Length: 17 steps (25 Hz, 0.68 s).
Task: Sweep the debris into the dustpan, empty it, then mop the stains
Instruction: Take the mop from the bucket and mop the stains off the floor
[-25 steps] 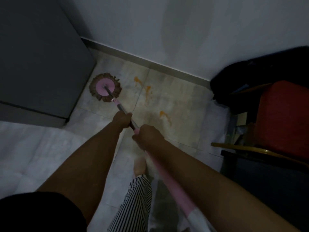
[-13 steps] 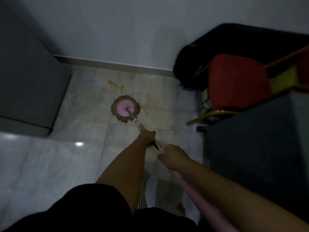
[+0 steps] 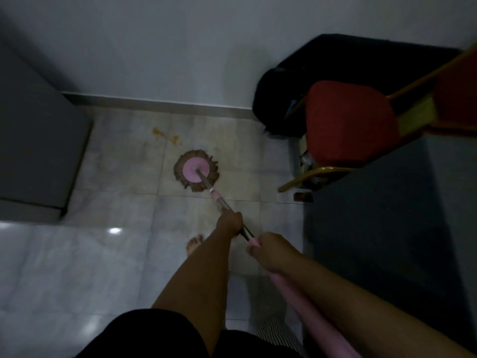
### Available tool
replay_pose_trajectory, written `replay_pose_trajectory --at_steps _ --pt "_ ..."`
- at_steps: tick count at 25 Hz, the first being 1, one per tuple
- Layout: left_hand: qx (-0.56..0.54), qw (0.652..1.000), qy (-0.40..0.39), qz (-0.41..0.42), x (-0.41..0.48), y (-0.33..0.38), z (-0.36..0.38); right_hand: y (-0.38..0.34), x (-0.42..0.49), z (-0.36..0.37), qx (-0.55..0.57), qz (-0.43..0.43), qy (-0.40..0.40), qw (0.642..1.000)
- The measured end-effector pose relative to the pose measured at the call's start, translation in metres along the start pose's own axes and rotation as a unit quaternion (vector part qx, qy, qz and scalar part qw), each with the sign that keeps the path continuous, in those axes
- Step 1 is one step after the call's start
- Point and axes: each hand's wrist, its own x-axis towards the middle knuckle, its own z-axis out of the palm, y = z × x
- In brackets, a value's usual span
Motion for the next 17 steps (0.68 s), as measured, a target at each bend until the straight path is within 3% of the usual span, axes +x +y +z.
replay_pose_trajectory --at_steps 6,9,13,17 --pt "-0.135 0.987 0.086 0.0 0.134 0.068 -0.165 -0.171 0.14 -0.022 0.025 -0.053 0.009 0.998" --pt "-0.148 0.981 0.125 0.013 0.175 0.097 -0.229 -0.236 0.2 -0.028 0.044 -0.059 -0.002 0.997" --pt "-0.127 0.983 0.13 0.003 0.181 0.11 -0.235 -0.235 0.216 -0.025 0.064 -0.031 -0.01 0.997" --pt "-0.111 0.989 0.102 -0.001 0.134 0.106 -0.164 -0.168 0.181 -0.03 0.051 0.006 0.014 0.999"
